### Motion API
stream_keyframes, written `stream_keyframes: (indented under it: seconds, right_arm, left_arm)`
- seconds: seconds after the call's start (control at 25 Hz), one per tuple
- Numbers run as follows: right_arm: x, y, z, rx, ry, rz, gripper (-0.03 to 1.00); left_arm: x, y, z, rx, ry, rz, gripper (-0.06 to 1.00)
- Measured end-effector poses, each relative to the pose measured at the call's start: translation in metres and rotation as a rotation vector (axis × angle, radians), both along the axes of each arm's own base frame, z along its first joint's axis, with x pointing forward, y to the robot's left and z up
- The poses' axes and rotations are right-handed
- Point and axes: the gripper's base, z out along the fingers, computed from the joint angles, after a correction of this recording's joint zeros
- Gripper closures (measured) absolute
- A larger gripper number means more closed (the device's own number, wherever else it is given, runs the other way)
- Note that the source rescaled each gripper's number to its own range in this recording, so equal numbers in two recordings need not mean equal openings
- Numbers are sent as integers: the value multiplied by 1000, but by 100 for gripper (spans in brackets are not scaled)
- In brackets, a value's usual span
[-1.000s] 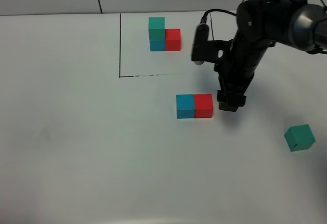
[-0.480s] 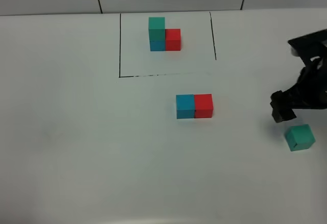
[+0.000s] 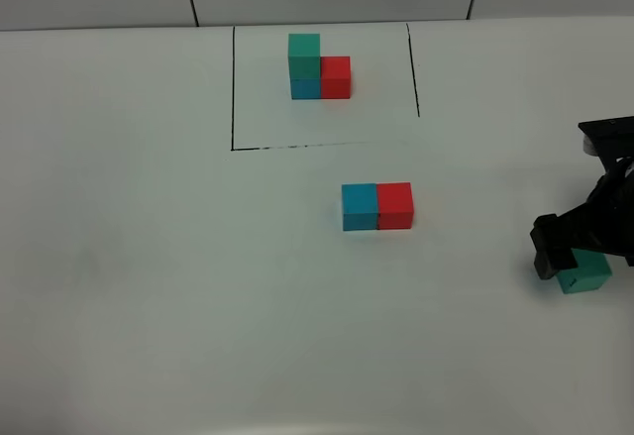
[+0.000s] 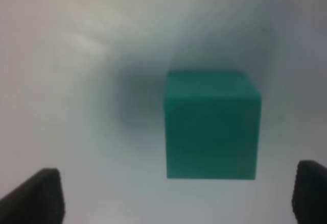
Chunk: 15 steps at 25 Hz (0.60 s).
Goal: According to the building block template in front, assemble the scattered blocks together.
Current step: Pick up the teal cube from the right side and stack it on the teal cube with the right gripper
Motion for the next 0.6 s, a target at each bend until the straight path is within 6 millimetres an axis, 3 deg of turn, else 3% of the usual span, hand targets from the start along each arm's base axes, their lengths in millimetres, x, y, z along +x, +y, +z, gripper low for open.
stream_keyframes:
  seconds: [0.6]
  right_arm:
    - [3,-1,-31,-6,0,5,19]
  left_arm:
    - [0,0,0,0,0,0,18]
